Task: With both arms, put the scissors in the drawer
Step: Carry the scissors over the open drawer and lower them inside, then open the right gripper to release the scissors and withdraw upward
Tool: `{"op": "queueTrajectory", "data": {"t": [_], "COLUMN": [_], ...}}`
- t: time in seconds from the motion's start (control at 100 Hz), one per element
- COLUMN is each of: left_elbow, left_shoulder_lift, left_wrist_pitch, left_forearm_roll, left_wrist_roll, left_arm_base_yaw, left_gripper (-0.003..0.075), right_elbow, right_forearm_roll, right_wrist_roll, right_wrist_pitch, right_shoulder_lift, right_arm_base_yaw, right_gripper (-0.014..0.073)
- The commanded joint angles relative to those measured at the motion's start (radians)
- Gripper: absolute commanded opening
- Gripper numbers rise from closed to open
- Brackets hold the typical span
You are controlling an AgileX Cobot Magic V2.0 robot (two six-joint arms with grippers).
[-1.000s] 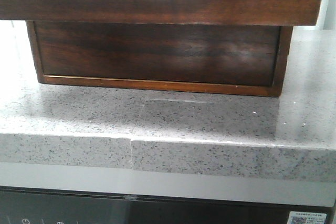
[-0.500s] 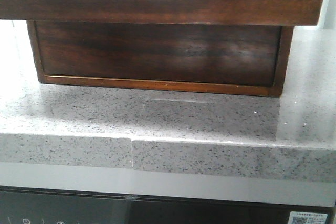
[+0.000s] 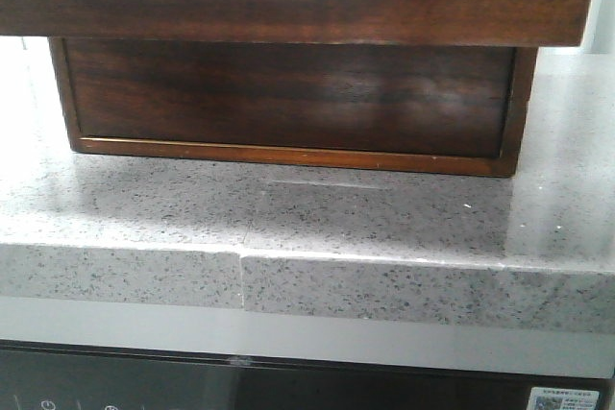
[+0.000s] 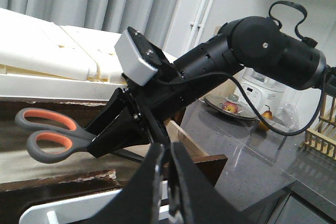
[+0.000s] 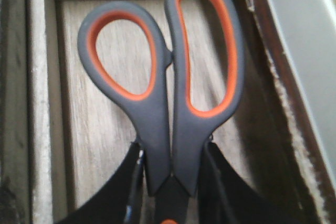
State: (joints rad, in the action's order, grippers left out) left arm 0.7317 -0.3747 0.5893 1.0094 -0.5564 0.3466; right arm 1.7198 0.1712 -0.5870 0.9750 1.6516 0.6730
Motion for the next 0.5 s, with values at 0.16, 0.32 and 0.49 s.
{"op": "queueTrajectory", "data": {"t": [0.16,0.32,0.49], "left_elbow": [0.034,0.034,0.034], "left_shoulder_lift": [-0.006,-0.006,-0.006], "left_wrist_pitch": [-0.039,-0.039,-0.046], "left_forearm_roll": [0.042,0.042,0.003], "left_wrist_roll": [0.0,0.0,0.0], "left_arm_base_yaw": [-0.001,-0.001,-0.001], "left_gripper": [-0.002,-0.002,-0.002], "right_elbow": [0.03,0.034,0.042], "right_forearm_roll": [-0.011,-0.011,0.013], "right_wrist_roll": [-0.001,0.032,0.032], "right_wrist_pitch": [-0.089,-0.131,-0.123], "right_shoulder_lift": [-0.024,-0.032,-0.091], "right_arm_base_yaw": [-0.006,-0.008,-0.004], "right_gripper": [0.0215,0.0464,0.0253]}}
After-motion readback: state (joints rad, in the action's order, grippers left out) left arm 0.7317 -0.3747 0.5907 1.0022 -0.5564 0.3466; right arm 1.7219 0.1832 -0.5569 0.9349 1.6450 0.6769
